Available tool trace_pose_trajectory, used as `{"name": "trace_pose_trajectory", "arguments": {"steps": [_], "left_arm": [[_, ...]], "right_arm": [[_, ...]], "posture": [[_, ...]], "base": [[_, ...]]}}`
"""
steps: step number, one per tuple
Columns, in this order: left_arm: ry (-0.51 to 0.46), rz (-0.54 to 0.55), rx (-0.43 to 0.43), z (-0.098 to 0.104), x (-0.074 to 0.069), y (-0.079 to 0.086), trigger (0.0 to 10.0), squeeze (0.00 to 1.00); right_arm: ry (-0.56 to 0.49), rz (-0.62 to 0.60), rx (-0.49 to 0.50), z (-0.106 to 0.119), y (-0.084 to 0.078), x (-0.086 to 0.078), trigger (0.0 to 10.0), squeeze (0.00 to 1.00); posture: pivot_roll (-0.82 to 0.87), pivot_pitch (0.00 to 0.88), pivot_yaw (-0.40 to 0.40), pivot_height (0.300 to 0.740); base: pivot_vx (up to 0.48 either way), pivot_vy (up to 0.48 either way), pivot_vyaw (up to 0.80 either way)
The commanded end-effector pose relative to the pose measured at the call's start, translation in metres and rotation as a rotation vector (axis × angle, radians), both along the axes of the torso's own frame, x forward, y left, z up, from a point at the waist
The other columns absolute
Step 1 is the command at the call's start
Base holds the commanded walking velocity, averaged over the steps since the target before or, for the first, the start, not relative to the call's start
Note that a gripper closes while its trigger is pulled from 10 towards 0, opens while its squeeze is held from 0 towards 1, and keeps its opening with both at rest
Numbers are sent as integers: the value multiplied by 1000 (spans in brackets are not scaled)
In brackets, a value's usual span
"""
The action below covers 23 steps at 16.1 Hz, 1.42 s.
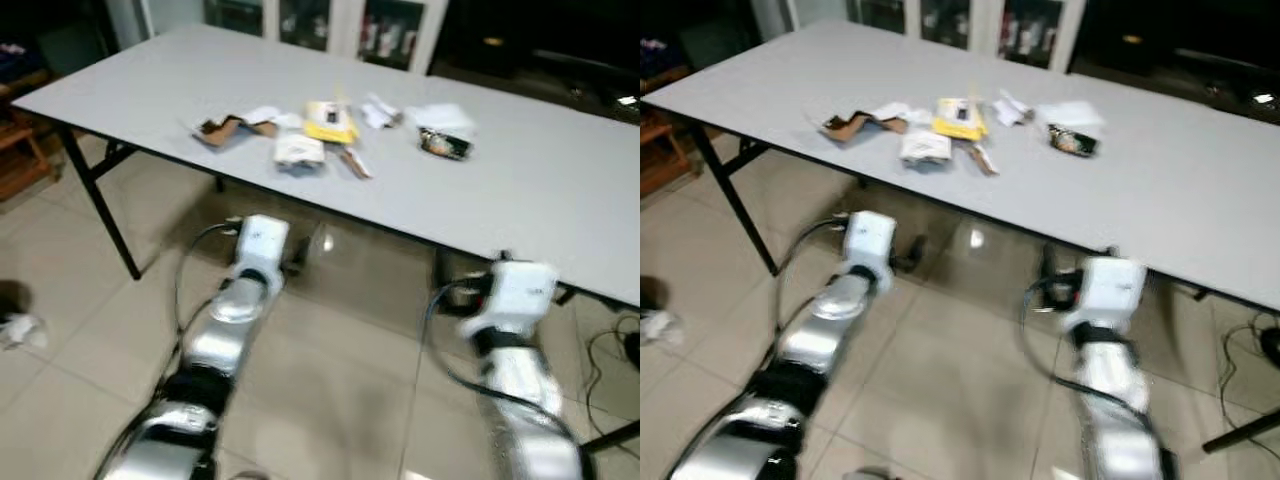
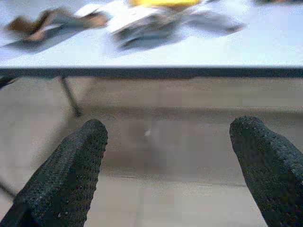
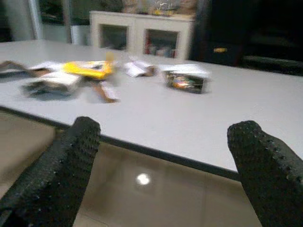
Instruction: Picking trash to rubbish bin
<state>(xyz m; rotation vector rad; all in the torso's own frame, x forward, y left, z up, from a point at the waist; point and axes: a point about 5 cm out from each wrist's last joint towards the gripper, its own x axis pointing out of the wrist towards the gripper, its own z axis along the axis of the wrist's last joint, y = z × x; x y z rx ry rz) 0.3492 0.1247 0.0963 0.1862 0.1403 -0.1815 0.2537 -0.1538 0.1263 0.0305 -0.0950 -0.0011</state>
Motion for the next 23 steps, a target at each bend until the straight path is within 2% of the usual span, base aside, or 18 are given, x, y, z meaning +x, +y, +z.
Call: {"name": "trace_pose_trajectory", "arguments": {"steps": [1, 9, 11, 13, 17, 21, 23], "left_arm": [[-14, -36, -7, 4, 1, -13, 10000, 0], [-56, -40, -4, 11, 2, -13, 10000, 0], [-77, -17, -2, 17, 2, -10, 10000, 0], [-96, -23, -2, 21, 1, -8, 10000, 0], [-101, -10, -18, 19, -2, -8, 10000, 0], [-85, 26, -39, 19, -1, -7, 10000, 0], [-75, 31, -47, 17, -2, -9, 10000, 0]], "right_arm": [[-9, -32, -21, 2, -10, -1, 10000, 0], [-13, -23, -36, 4, -9, -2, 10000, 0], [-31, -24, -52, 9, -10, -4, 10000, 0], [-91, -28, -86, 25, -11, -7, 10000, 0], [-94, -23, -101, 28, -13, -9, 10000, 0], [-141, 8, -134, 46, -6, -9, 10000, 0], [-141, 15, -140, 47, -6, -8, 10000, 0]], "posture": [[187, 58, -60, 740], [184, 60, -65, 740], [180, 65, -69, 740], [180, 68, -72, 740], [180, 72, -78, 740], [174, 75, -86, 740], [170, 77, -91, 740]], "base": [[469, 0, 0], [468, 0, 0], [437, 0, 0], [396, 0, 0], [0, 0, 0], [0, 0, 0], [0, 0, 0]]}}
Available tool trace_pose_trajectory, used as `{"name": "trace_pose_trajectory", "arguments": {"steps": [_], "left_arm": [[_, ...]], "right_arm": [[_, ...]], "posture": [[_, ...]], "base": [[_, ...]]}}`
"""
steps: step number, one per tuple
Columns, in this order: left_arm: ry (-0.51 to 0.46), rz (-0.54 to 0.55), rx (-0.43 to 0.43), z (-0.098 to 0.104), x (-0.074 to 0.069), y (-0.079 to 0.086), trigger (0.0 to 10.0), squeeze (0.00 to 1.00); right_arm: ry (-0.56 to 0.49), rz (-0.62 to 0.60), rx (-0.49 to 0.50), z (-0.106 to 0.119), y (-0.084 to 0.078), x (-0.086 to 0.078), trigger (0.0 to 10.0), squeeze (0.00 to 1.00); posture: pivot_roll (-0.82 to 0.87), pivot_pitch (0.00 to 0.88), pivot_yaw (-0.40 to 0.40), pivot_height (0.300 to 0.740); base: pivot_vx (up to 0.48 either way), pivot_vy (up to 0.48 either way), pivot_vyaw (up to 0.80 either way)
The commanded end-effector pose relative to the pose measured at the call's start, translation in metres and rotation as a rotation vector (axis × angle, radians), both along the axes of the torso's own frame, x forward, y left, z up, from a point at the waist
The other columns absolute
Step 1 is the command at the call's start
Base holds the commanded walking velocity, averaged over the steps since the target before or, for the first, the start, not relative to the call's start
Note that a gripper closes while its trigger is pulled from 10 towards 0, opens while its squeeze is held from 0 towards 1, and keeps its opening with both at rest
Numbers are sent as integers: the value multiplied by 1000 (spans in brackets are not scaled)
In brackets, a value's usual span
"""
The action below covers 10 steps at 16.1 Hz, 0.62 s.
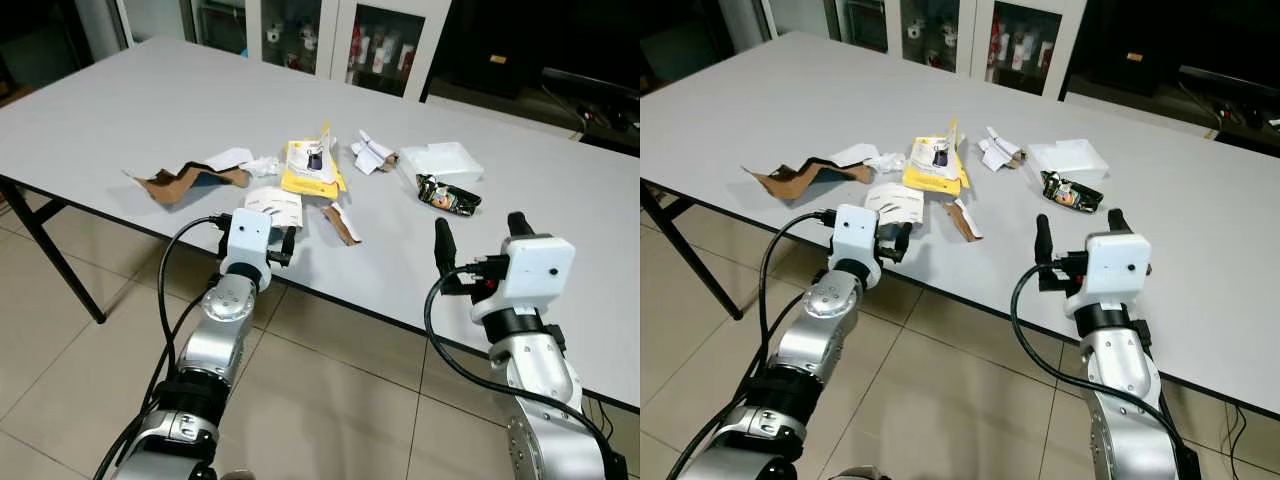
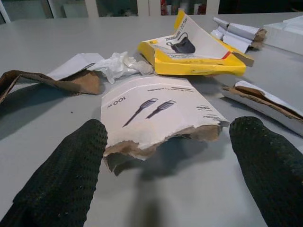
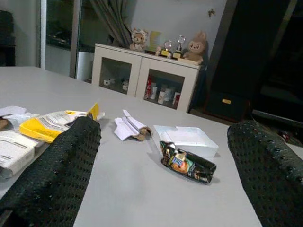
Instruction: Picking trash to rubbish bin
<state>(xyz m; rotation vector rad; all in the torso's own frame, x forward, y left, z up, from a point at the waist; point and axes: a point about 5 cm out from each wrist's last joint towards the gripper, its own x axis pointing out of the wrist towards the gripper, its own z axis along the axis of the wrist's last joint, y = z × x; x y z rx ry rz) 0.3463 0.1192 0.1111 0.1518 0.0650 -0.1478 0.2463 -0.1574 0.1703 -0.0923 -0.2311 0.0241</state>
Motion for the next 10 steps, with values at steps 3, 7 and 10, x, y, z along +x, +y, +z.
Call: {"name": "trace_pose_trajectory", "arguments": {"steps": [3, 7, 10], "left_arm": [[21, 14, -43, -2, 2, -7, 10000, 0], [41, 33, -146, -1, 7, -11, 10000, 0], [56, 56, -222, 1, 12, -12, 10000, 0]], "right_arm": [[8, -3, -19, 3, -3, -2, 10000, 0], [21, 1, -29, 5, -4, -9, 10000, 0], [35, -5, -37, 6, -5, -14, 10000, 0]], "posture": [[159, 85, -102, 740], [122, 111, -116, 740], [90, 126, -122, 740]], "base": [[0, 0, 0], [0, 0, 0], [0, 0, 0]]}}
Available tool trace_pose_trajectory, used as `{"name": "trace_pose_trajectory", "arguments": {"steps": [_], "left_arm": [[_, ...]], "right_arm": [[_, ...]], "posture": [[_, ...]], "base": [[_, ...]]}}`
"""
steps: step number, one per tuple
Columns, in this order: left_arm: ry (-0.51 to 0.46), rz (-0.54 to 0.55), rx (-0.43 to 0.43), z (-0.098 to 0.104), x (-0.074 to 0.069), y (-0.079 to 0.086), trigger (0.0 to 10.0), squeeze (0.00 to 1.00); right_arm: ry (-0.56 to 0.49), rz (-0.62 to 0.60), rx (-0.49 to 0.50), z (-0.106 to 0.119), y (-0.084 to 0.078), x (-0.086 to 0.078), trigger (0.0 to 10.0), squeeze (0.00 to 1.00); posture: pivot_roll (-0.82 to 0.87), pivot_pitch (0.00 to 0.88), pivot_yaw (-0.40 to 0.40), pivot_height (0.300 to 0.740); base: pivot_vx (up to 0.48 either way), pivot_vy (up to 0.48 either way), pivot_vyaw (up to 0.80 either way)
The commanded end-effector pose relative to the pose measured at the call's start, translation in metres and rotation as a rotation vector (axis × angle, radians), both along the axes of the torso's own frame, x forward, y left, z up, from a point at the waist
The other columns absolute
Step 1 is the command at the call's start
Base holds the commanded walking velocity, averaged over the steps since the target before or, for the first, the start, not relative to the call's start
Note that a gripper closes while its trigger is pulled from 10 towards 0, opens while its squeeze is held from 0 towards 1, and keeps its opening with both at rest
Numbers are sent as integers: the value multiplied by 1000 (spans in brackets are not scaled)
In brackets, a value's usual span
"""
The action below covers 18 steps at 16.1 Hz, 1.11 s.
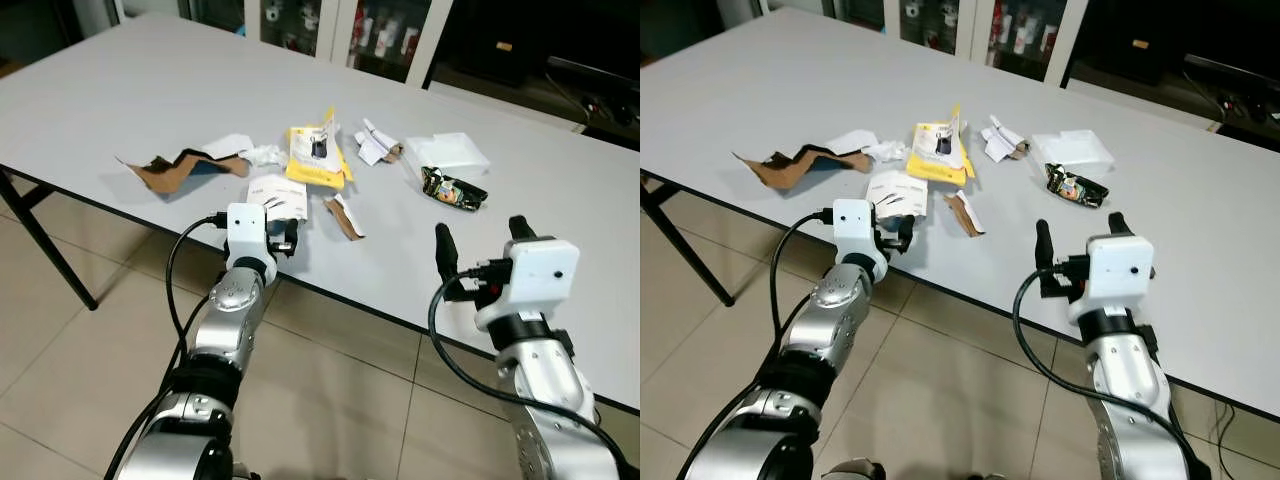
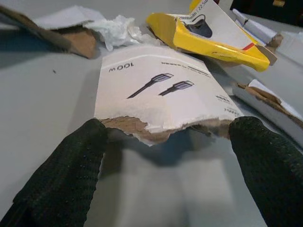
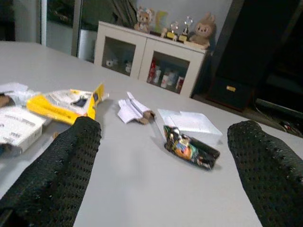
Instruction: Picking trash to rubbish bin
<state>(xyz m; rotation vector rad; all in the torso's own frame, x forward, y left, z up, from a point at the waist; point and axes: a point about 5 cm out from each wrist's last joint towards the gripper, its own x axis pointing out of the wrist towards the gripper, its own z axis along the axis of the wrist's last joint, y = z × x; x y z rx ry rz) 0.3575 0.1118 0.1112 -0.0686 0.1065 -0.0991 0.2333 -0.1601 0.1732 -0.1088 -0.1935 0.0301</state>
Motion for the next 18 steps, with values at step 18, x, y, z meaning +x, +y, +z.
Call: {"name": "trace_pose_trajectory", "arguments": {"steps": [18], "left_arm": [[2, 33, -112, 6, 12, -3, 10000, 0]], "right_arm": [[29, -14, -50, 5, -9, -7, 10000, 0]], "posture": [[61, 118, -137, 740]], "base": [[0, 0, 0]]}}
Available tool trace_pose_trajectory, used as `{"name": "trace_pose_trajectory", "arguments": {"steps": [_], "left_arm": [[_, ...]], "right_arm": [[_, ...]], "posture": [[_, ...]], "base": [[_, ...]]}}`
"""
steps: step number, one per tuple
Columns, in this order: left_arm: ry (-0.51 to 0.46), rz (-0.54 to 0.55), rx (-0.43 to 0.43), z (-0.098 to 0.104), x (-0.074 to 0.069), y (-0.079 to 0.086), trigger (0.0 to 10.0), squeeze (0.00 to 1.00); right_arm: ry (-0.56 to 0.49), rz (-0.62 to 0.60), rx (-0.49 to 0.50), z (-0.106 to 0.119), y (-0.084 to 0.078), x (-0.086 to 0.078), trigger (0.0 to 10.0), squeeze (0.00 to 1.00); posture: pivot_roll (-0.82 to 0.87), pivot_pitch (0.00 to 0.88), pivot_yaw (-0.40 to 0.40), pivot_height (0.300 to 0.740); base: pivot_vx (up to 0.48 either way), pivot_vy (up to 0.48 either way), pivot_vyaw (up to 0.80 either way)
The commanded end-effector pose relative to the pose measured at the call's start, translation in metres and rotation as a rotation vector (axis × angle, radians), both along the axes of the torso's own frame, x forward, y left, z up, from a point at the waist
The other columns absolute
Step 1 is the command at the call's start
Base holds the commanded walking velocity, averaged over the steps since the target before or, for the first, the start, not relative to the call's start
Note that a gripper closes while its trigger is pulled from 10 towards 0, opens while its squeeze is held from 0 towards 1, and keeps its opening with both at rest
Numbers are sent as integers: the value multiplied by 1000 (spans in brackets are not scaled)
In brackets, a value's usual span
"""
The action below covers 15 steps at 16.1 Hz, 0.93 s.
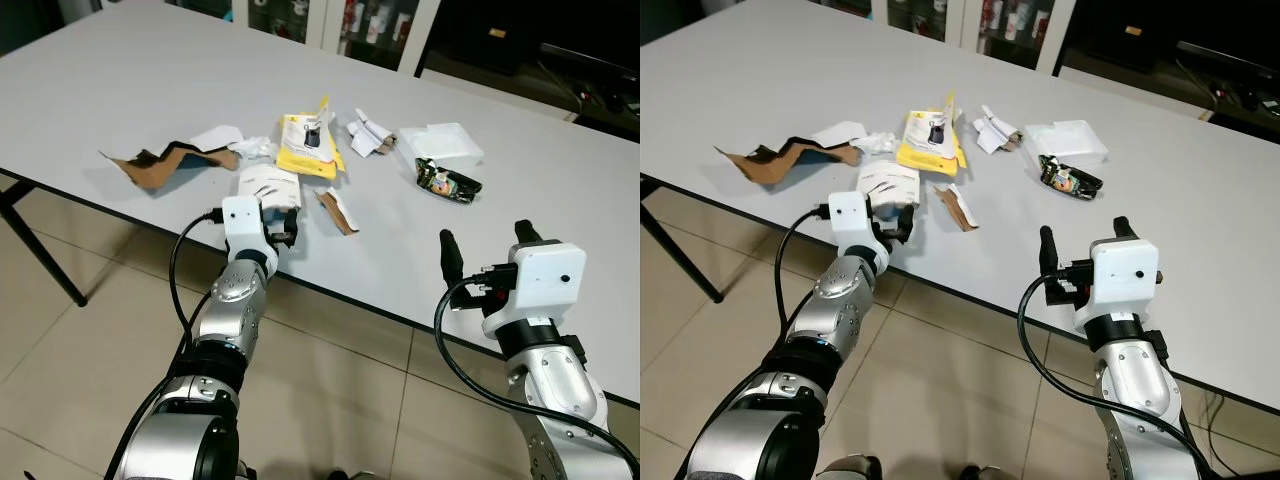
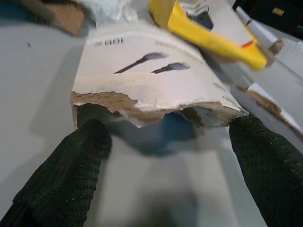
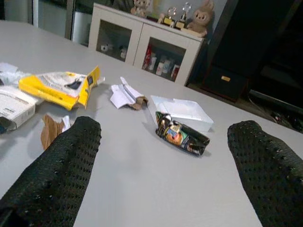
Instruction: Picking trash to rubbish bin
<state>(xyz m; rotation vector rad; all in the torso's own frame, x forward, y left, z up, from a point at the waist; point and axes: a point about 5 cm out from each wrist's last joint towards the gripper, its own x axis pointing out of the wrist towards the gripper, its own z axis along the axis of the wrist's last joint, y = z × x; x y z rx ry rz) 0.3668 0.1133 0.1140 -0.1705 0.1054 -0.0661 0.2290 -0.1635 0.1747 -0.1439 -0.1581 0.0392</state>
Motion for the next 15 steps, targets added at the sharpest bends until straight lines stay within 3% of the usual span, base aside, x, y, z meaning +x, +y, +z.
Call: {"name": "trace_pose_trajectory", "arguments": {"steps": [1, 4, 8, 11, 12, 14, 15], "left_arm": [[-9, -5, -24, 4, 3, -4, 10000, 0], [7, 16, -130, 5, 6, -4, 10000, 0], [-45, 9, -222, 13, 8, -9, 10000, 0], [-47, -2, -248, 13, 9, -10, 10000, 0], [-36, -17, -126, 8, 7, -11, 10000, 0], [-39, -31, -35, 6, 5, -10, 10000, 0], [-49, -54, 65, 3, 4, -7, 10000, 0]], "right_arm": [[-4, -20, -18, 4, -6, -3, 10000, 0], [-2, -22, -24, 4, -9, -4, 10000, 0], [2, -20, -33, 5, -10, -5, 10000, 0], [4, -21, -37, 5, -11, -5, 10000, 0], [5, -20, -39, 5, -11, -5, 10000, 0], [6, -20, -38, 5, -11, -5, 10000, 0], [5, -20, -33, 5, -10, -3, 10000, 0]], "posture": [[54, 117, -141, 740], [42, 111, -149, 740], [30, 108, -159, 740], [29, 104, -160, 740], [30, 102, -159, 740], [35, 100, -157, 740], [49, 102, -150, 740]], "base": [[0, 0, 0], [0, 0, 0], [0, 0, 0], [0, 0, 0], [0, 0, 0], [0, 0, 0], [0, 0, 0]]}}
